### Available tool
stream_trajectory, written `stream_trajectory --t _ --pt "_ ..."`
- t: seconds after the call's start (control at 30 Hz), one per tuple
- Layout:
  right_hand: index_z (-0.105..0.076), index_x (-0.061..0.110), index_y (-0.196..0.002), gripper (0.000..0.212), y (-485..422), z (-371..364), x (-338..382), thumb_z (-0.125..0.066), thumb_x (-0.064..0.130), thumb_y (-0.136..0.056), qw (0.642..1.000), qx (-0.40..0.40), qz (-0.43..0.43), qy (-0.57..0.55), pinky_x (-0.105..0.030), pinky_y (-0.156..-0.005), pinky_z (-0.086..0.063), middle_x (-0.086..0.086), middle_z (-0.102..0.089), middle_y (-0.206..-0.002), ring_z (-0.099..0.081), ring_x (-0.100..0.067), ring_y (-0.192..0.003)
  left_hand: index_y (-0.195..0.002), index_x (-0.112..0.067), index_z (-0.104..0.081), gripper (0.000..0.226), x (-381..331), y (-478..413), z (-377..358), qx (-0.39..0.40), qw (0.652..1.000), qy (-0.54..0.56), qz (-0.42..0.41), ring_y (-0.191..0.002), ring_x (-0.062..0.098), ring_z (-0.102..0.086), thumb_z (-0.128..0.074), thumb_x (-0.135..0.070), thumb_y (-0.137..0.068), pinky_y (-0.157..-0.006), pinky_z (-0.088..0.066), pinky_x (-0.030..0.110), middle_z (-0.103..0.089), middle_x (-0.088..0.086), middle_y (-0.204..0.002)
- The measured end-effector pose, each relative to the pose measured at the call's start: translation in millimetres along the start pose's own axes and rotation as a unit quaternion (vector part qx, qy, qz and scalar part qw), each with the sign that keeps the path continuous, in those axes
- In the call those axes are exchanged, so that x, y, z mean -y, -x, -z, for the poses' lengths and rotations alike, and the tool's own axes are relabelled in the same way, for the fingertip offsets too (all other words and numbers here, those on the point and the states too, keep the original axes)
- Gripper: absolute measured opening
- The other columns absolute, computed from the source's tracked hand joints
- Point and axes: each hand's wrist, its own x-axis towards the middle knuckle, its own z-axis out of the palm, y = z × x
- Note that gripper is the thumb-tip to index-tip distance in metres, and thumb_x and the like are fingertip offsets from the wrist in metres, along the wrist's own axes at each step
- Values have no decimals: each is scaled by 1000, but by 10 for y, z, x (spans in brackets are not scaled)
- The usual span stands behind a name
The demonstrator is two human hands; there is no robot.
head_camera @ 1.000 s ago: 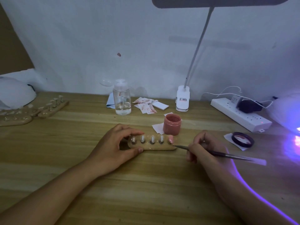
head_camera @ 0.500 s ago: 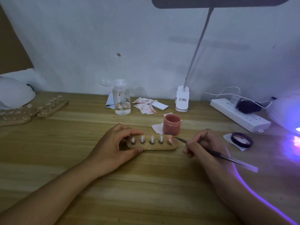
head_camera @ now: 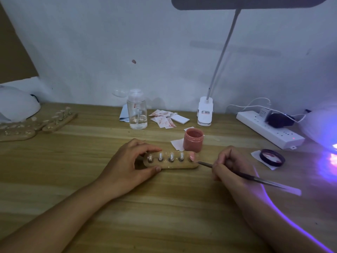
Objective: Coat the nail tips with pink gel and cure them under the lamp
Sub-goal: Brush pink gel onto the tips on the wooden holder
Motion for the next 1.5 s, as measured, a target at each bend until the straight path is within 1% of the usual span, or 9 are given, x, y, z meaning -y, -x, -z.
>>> stream_trajectory --t 0.17,0.33,0.5,0.6,0.77,0.87,1.07,1.3,1.5 --pt "-51 10 -78 17 5 -16 -4 -61 -2 -85 1000 14 13 16 -25 -62 -43 -6 -63 -62 -56 -11 -62 -112 -44 -68 44 -9 1 1 -14 999 -27 -20 -101 -1 -55 -84 -35 -72 -87 -43 17 -55 -21 -103" --pt "-48 15 -67 27 -24 15 -27 -58 -5 -82 1000 -7 10 16 -36 -59 -33 -12 -49 -61 -41 -20 -61 -112 -44 -67 44 -16 7 -2 -25 998 -47 -37 -101 0 -54 -83 -38 -71 -87 -44 21 -54 -23 -101" --pt "-51 17 -73 25 13 -5 -3 -64 -1 -84 999 18 36 17 -28 -59 -41 -15 -59 -62 -51 -17 -61 -112 -43 -67 44 -37 16 3 -29 997 -57 -43 -101 -1 -53 -83 -39 -71 -88 -45 24 -54 -23 -101" --pt "-51 18 -74 22 19 -2 -17 -64 2 -83 998 8 57 29 -34 -60 -38 -21 -56 -67 -49 -22 -63 -111 -42 -68 44 -66 30 2 -39 995 -76 -60 -99 0 -53 -83 -43 -70 -88 -45 27 -54 -22 -100" --pt "-51 20 -76 15 25 6 -6 -62 10 -78 992 -25 105 66 -26 -53 -37 -11 -56 -65 -49 -17 -58 -110 -33 -69 46 -145 72 15 -64 984 -127 -108 -95 2 -52 -66 -56 -70 -86 -42 23 -51 -19 -99" --pt "-53 22 -78 18 28 -4 -10 -67 11 -83 988 -23 116 95 -32 -53 -42 -10 -63 -68 -58 -24 -61 -110 -31 -68 45 -167 91 16 -71 979 -137 -131 -94 3 -53 -67 -54 -72 -86 -41 22 -51 -18 -100" --pt "-55 24 -77 21 26 -18 3 -69 9 -81 987 -13 107 119 -28 -56 -50 -4 -67 -71 -64 -20 -65 -109 -30 -68 43 -177 98 13 -80 975 -143 -151 -93 5 -54 -69 -51 -72 -83 -45 27 -51 -17 -100" --pt "-53 23 -74 27 17 -13 -16 -69 1 -79 987 -13 109 120 -10 -48 -40 3 -61 -62 -53 -2 -52 -109 -28 -69 44 -180 96 10 -82 972 -154 -156 -92 4 -52 -69 -52 -72 -81 -44 24 -51 -17 -100" --pt "-52 22 -72 25 2 -26 -23 -68 3 -76 985 -21 121 121 -10 -47 -37 1 -59 -61 -50 -4 -51 -108 -27 -69 44 -194 94 13 -81 972 -156 -153 -92 6 -53 -68 -51 -71 -81 -42 22 -52 -15 -99"
